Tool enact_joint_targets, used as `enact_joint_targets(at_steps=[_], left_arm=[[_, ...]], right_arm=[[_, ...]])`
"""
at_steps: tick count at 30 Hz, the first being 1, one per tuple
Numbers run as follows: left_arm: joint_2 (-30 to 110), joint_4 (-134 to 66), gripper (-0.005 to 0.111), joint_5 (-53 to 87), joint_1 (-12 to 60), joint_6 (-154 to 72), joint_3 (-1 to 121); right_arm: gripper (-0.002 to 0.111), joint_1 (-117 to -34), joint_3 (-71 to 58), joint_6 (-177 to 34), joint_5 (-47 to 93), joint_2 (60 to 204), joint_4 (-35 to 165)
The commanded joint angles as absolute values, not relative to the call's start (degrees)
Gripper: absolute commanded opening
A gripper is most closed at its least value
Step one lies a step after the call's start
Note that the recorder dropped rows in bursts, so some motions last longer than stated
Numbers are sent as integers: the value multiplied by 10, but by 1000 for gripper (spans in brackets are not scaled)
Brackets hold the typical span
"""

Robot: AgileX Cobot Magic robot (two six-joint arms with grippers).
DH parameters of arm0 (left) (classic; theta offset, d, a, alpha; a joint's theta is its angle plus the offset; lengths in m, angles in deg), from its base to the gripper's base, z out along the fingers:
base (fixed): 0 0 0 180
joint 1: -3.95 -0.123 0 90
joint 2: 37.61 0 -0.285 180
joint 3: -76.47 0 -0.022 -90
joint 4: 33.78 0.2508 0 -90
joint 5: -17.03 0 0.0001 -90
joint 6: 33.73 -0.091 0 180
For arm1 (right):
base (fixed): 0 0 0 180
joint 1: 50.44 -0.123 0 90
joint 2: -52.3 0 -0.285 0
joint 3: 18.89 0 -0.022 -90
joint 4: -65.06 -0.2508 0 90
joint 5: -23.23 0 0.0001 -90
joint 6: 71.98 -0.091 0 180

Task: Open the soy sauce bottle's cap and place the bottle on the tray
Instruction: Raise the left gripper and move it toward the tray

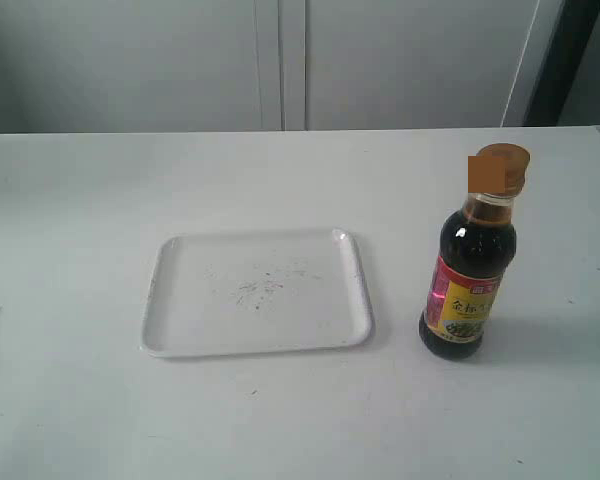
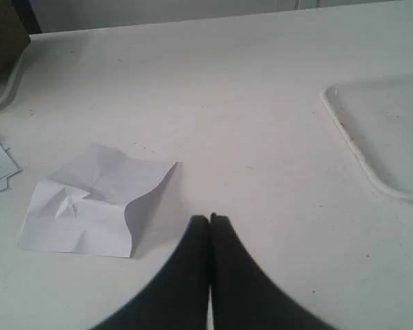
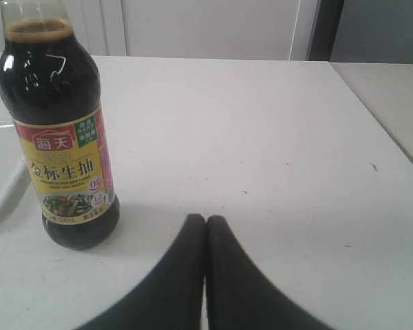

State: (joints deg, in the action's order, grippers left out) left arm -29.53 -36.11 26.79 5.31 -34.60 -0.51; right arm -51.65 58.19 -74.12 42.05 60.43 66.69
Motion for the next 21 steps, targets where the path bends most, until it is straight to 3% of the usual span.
enact_joint_targets(at_steps=[1,10,13,21], left_arm=[[-298,-364,0,250,52,-311,-7],[-298,-368,0,51,52,-204,-7],[-295,-338,0,52,52,-192,18],[-116,-232,0,33,52,-146,161]], right_arm=[[0,-518,583,-743,414,601,668],[0,-518,583,-743,414,601,668],[0,-518,583,-743,414,601,668],[0,-518,583,-743,414,601,668]])
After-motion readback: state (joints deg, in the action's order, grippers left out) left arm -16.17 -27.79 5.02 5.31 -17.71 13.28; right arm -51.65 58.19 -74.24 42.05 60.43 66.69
